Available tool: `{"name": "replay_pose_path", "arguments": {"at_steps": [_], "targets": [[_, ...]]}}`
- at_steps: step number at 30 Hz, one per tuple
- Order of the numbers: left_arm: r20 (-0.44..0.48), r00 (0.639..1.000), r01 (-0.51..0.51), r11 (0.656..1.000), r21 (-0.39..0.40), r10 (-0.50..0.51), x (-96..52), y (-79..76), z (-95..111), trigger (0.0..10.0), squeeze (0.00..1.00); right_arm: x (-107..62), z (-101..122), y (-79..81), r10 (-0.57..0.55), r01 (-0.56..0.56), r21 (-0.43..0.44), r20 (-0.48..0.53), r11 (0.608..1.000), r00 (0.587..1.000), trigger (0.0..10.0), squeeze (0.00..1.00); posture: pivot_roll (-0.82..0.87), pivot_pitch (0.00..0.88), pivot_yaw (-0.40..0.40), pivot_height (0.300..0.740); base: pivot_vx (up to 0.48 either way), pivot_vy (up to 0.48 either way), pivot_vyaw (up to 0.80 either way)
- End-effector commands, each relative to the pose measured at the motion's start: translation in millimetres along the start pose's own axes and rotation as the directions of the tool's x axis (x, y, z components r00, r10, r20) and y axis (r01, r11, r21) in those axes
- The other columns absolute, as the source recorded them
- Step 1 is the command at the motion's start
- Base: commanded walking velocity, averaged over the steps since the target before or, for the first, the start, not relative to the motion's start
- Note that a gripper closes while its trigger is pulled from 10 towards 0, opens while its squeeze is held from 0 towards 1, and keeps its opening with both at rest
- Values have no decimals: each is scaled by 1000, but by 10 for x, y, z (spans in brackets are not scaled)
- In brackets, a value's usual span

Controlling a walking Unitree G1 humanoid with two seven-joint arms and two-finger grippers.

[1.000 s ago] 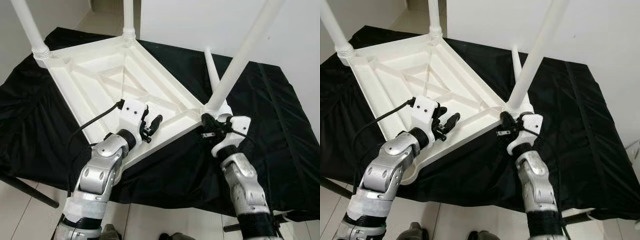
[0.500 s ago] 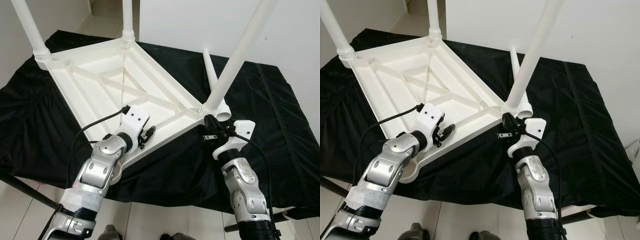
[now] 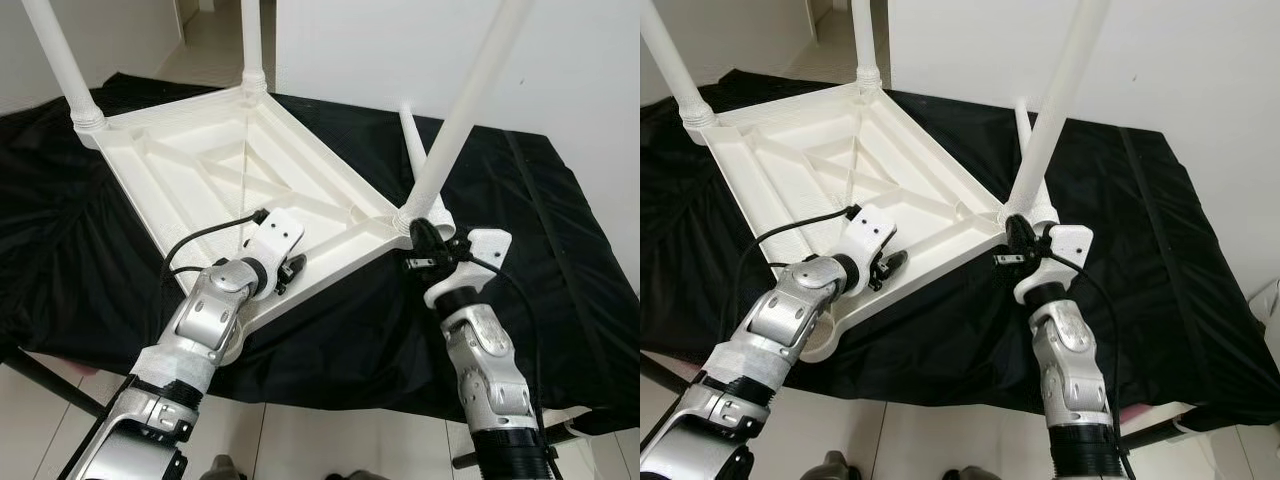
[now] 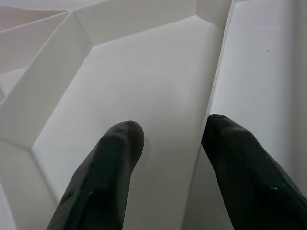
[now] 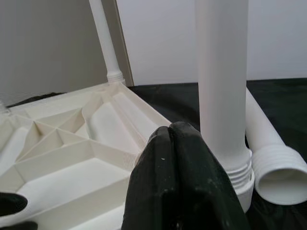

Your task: Building children table

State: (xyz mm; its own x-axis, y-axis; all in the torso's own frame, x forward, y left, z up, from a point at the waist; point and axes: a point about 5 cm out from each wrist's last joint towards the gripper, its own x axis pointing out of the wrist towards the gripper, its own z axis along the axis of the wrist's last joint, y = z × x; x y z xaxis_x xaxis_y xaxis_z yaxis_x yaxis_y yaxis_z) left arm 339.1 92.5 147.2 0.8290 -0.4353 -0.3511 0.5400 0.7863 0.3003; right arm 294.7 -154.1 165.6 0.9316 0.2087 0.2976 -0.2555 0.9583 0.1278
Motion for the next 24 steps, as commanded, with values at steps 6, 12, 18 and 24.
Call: {"name": "replay_pose_path", "arguments": {"at_steps": [6, 12, 18, 24], "targets": [[-117, 992, -44, 997, 58, 50, 19, 142, -187, 10000, 0, 62, 35, -49, -11, 12, -40, 21, 999, 1000, 10000, 0, 104, 10, -22, 740, 0, 0, 0], [-113, 993, 38, 994, 101, -26, 44, 105, -162, 3569, 0, 55, 35, -55, -21, 22, -43, 20, 999, 1000, 10000, 0, 98, 16, -18, 740, 0, 0, 0], [-103, 990, 105, 986, 128, -92, 46, 34, -131, 0, 0, 38, 16, -52, -21, 21, -47, 13, 999, 1000, 10000, 0, 96, 23, -14, 740, 0, 0, 0], [-98, 991, 98, 990, 100, -89, 49, 34, -130, 0, 0, 40, 12, -54, -24, 24, -51, 13, 998, 1000, 10000, 0, 95, 27, -13, 740, 0, 0, 0]]}}
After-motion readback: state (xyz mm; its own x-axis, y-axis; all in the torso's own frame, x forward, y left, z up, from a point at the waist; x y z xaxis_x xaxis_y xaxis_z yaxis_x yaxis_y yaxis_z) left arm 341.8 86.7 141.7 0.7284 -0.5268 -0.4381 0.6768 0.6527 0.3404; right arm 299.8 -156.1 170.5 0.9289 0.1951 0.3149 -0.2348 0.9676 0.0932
